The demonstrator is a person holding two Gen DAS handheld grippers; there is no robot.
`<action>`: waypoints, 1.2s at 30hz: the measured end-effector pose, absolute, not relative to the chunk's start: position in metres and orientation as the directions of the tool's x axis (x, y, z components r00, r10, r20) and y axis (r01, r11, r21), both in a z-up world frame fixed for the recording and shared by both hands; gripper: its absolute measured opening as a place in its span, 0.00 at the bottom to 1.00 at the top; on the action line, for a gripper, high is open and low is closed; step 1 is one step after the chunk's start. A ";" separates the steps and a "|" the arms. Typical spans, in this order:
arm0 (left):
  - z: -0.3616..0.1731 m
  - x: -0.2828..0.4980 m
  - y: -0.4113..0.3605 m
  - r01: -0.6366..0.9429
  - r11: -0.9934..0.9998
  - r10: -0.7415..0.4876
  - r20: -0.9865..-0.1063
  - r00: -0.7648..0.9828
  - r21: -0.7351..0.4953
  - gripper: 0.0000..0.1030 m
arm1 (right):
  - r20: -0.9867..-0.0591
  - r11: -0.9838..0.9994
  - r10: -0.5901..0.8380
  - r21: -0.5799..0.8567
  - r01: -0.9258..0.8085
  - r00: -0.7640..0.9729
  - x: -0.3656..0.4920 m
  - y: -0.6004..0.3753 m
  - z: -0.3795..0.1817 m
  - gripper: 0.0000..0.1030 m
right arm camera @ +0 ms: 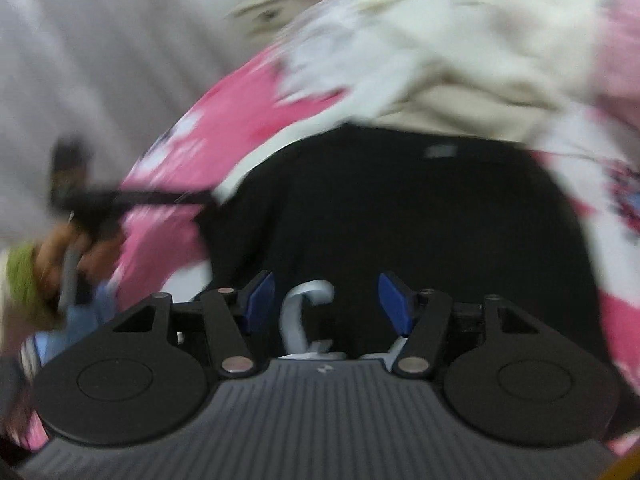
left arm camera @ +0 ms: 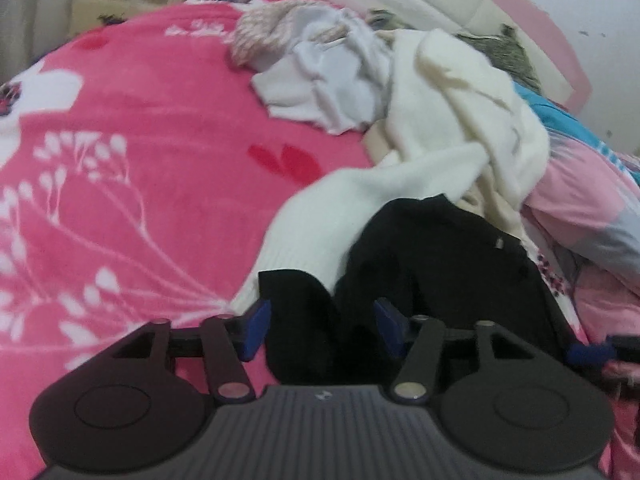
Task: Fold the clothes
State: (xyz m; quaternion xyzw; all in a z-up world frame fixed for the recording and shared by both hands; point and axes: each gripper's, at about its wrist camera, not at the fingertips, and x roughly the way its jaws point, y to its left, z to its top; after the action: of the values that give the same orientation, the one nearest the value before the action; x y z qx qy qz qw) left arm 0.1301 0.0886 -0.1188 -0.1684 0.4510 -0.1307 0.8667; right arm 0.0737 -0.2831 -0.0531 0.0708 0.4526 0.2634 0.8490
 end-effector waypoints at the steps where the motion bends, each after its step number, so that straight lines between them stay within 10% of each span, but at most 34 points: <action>1: -0.120 0.129 0.089 0.062 0.914 -0.362 -0.735 0.573 -0.401 0.30 | -0.735 0.839 0.521 0.348 -0.418 0.435 0.074 -0.264 -0.053 0.55; 2: -0.121 0.128 0.090 0.057 0.916 -0.353 -0.730 0.585 -0.396 0.15 | -0.738 0.829 0.528 0.340 -0.444 0.421 0.077 -0.248 -0.054 0.54; 7: -0.114 0.115 0.096 0.078 0.910 -0.361 -0.685 0.633 -0.408 0.03 | -0.736 0.804 0.529 0.276 -0.526 0.422 0.100 -0.187 -0.058 0.50; 26: -0.101 0.073 0.170 0.009 0.901 -0.311 -0.632 0.709 -0.434 0.02 | -0.761 0.677 0.534 0.123 -0.726 0.369 0.095 -0.094 -0.097 0.49; 36: -0.109 0.086 0.208 -0.347 0.858 -0.030 -0.710 0.703 -0.380 0.16 | -0.696 0.652 0.622 0.206 -0.730 0.359 0.056 -0.124 -0.060 0.49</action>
State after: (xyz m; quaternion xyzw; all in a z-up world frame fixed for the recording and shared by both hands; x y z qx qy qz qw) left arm 0.0865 0.2085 -0.1093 -0.2515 0.3749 0.0891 0.8879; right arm 0.0564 -0.1239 -0.0598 -0.0696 0.3890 0.4113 0.8214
